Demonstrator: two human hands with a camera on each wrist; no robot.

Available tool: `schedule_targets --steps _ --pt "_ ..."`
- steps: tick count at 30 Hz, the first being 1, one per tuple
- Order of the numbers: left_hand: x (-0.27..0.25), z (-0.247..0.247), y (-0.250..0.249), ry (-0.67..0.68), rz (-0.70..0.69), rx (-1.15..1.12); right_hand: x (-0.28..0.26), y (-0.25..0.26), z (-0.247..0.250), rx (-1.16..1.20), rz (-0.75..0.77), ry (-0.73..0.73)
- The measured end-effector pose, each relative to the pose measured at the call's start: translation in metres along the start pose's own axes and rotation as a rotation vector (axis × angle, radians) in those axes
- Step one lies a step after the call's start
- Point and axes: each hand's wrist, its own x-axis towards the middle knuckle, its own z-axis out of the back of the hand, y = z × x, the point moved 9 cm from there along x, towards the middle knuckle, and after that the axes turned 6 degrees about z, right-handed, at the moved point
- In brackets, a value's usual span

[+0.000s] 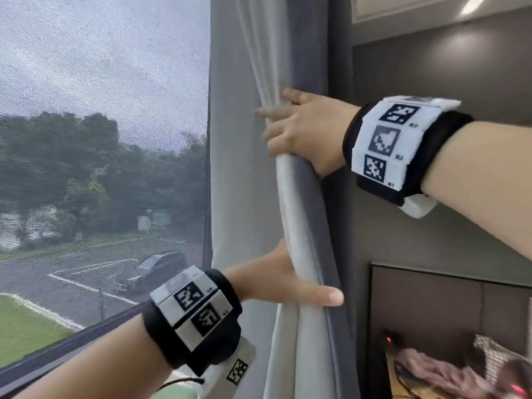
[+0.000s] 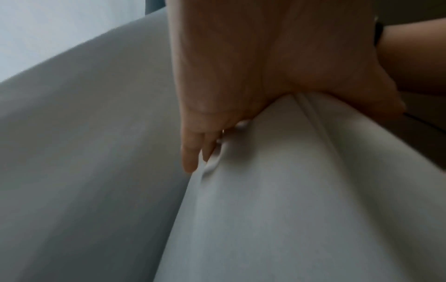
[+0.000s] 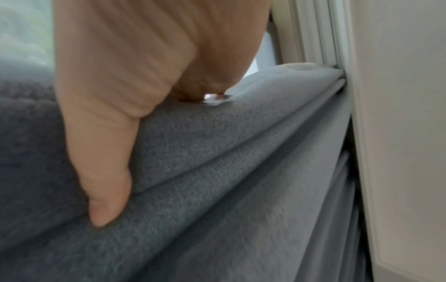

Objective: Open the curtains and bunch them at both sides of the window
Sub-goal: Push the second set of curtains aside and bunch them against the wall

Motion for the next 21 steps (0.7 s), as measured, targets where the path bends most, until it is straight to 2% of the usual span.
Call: schedule_targets --steps 3,5,10,12,13,15,18,21 --pt "-0.010 0.021 0.017 -0.055 -0.014 0.042 -0.003 -0.008 -0.015 0.013 -0.058 0.037" --pt "-0.020 0.047 0.037 -0.182 0.043 0.075 -0.003 -0.013 -0.027 0.037 -0.099 0.063" --pt "-0.059 0.130 0.088 -0.819 0.196 0.179 0.005 -0.018 -0.051 0.094 -0.128 0.110" --pt "-0.073 0.143 0.110 -0.933 0.309 0.162 0.009 -0.018 -0.057 0.122 -0.133 0.111" --pt "-0.074 0.143 0.122 -0.930 0.364 0.141 0.011 -0.019 -0.059 0.136 -0.141 0.110" --pt "-0.068 0.130 0.140 -0.834 0.403 0.055 0.014 -0.018 -0.063 0.173 -0.159 0.100" --pt "-0.046 0.097 0.140 -0.633 0.290 -0.136 0.022 -0.014 -0.065 0.231 -0.175 0.085" --pt "-0.021 0.051 0.133 -0.388 0.244 -0.168 0.031 -0.011 -0.064 0.254 -0.175 0.089"
